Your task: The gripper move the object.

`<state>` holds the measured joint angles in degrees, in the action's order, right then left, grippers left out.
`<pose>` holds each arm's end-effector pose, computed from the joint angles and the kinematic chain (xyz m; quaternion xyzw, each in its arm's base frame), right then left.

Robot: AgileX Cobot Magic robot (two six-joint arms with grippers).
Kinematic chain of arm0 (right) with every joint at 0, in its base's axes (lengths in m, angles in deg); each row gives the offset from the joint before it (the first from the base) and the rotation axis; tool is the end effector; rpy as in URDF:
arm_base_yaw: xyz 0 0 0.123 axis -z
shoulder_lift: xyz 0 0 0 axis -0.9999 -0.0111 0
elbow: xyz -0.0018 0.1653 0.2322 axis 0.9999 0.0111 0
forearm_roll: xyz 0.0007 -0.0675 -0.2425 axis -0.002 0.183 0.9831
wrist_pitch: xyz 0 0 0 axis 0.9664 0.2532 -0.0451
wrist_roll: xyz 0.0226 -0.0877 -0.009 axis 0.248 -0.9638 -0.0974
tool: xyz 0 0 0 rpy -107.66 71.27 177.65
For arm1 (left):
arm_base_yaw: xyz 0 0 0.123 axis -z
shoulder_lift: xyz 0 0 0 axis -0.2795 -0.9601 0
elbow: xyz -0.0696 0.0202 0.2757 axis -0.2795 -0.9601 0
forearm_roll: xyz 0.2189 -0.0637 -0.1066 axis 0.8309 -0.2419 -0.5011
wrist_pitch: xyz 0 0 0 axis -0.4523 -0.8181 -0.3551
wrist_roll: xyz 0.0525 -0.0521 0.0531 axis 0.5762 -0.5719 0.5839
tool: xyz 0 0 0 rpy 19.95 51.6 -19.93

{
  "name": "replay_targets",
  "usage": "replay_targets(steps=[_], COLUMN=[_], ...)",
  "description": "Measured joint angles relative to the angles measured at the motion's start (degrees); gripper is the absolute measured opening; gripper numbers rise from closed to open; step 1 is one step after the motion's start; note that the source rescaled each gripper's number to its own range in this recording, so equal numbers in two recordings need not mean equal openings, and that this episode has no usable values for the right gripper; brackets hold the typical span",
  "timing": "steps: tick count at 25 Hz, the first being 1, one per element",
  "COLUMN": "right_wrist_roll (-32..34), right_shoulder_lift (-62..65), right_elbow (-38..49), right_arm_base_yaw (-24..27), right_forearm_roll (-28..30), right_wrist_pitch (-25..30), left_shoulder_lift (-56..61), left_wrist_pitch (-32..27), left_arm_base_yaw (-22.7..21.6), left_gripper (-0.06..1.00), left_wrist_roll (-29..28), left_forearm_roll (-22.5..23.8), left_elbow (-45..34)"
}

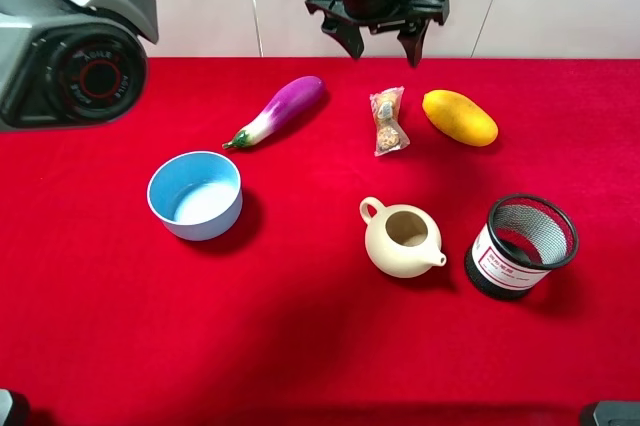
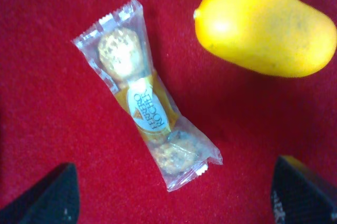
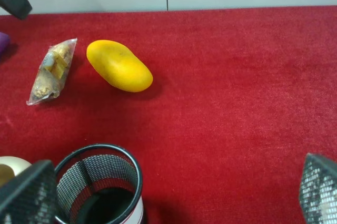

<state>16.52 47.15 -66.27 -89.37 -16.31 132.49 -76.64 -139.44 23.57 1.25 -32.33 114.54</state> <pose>-0.0041 0.0028 0.2804 0.0085 0.8401 0.0235 0.5418 0.4083 -0.3558 0.2347 0.2435 0.9335 -0.1695 0.2011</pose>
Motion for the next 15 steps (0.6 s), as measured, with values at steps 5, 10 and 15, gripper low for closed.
replay_targets(steps=[5, 10, 15], right_wrist_roll=[0.0, 0.0, 0.0], right_shoulder_lift=[0.0, 0.0, 0.0], right_elbow=[0.0, 0.0, 0.0], right_arm_base_yaw=[0.0, 0.0, 0.0], right_forearm_roll=[0.0, 0.0, 0.0], right_wrist_pitch=[0.0, 0.0, 0.0], left_shoulder_lift=[3.7, 9.5, 17.0], left_wrist_pitch=[-0.1, -0.1, -0.1], left_arm_base_yaw=[0.3, 2.0, 3.1], left_gripper=[0.67, 0.67, 0.67], left_wrist_roll=[0.4, 0.5, 0.6], left_forearm_roll=[1.8, 5.9, 8.1], left_elbow=[-0.1, -4.4, -12.8])
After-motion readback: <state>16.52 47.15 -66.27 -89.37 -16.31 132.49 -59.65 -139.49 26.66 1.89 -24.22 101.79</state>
